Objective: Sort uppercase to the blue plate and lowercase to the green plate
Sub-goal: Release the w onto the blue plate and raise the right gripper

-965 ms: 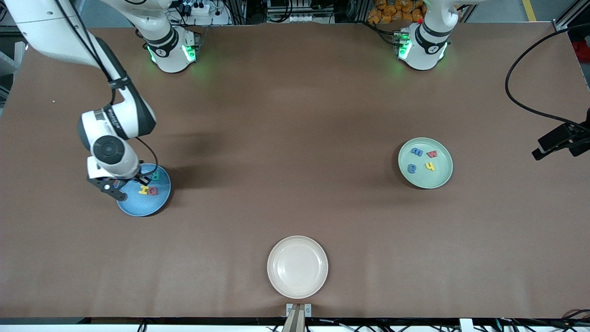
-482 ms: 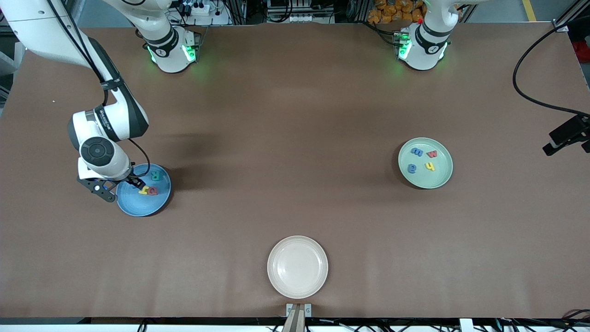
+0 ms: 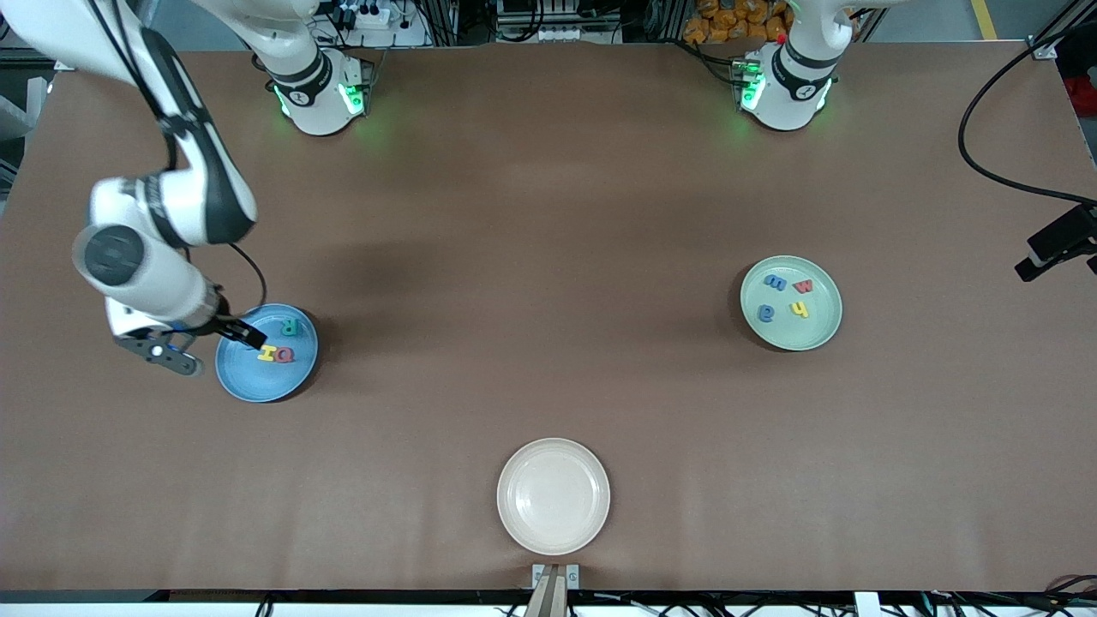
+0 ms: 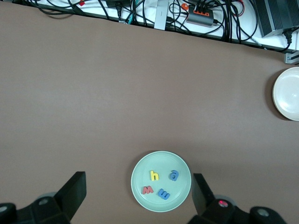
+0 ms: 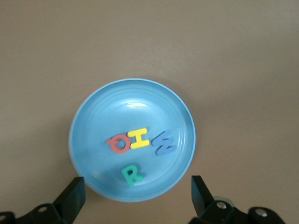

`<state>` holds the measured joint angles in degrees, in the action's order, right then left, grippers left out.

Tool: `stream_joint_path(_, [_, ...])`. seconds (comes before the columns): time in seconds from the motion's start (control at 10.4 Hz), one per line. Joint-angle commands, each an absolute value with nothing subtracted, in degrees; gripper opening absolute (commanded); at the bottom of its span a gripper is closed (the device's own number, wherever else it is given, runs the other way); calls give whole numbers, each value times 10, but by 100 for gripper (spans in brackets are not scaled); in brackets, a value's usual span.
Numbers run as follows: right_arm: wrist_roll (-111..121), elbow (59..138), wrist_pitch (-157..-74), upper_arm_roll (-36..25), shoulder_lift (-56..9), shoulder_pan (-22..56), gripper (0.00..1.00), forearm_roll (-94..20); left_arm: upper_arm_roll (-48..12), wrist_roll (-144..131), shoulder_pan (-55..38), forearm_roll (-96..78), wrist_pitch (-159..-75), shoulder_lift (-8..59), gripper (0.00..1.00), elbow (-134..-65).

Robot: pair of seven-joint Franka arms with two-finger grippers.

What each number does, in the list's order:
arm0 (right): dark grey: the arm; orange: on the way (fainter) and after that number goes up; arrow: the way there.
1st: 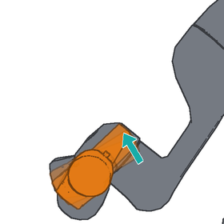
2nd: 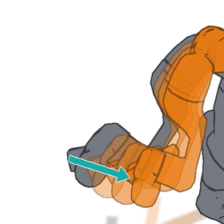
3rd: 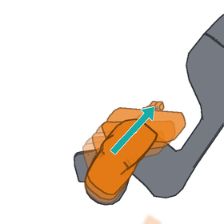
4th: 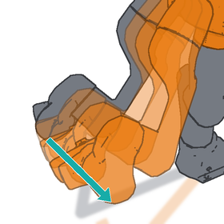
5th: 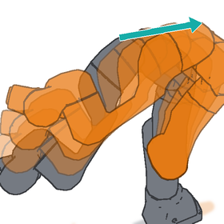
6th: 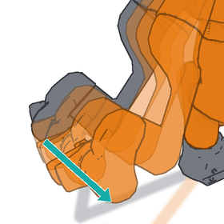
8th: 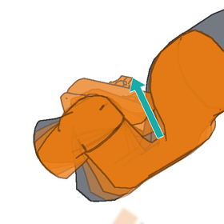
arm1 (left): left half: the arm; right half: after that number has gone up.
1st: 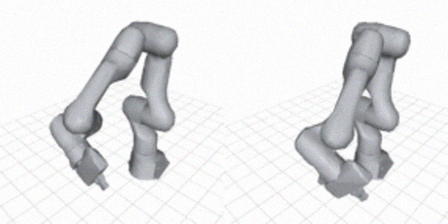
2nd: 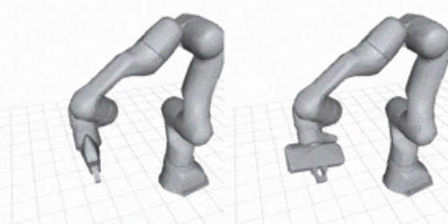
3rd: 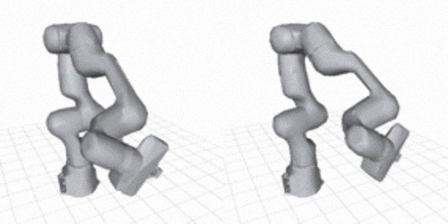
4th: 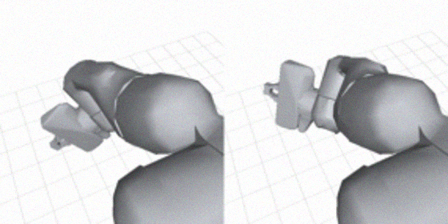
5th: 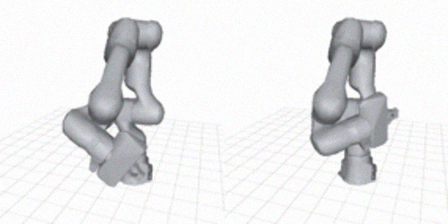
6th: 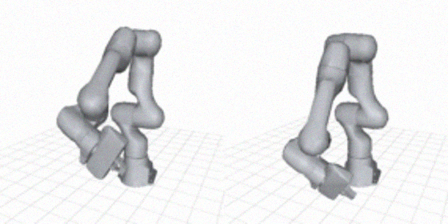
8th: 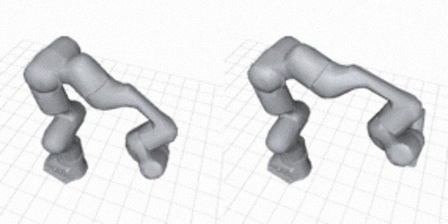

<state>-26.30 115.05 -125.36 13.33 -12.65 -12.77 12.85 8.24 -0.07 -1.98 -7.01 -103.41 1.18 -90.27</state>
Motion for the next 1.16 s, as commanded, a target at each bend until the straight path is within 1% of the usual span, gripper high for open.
stream_joint_path(0.0, [-116, 1118, -1202, 111, -78, -138, 100, 85, 84, 17, -14, -79, -1031, 2, 100, -911])
stream_joint_path(0.19, [-39, 1084, -1181, 83, -64, -121, 100, 75, 84, 15, -14, -77, -1008, 0, 100, -914])
stream_joint_path(0.29, [-20, 1067, -1165, 61, -55, -102, 100, 40, 85, 14, -13, -69, -998, 0, 100, -915])
stream_joint_path(0.48, [25, 1011, -1102, 27, -45, -66, 100, 30, 81, 9, -15, -45, -985, -2, 100, -914])
stream_joint_path(0.77, [48, 930, -1016, 13, -42, -37, 100, 28, 81, 13, -14, -43, -984, -1, 100, -915])
stream_joint_path(0.87, [48, 908, -988, 8, -39, -31, 100, 10, 81, 13, -14, -43, -982, -1, 100, -915])
stream_joint_path(1.06, [48, 888, -947, -25, -15, -11, 100, -46, 82, 15, -14, -43, -980, 0, 100, -915])
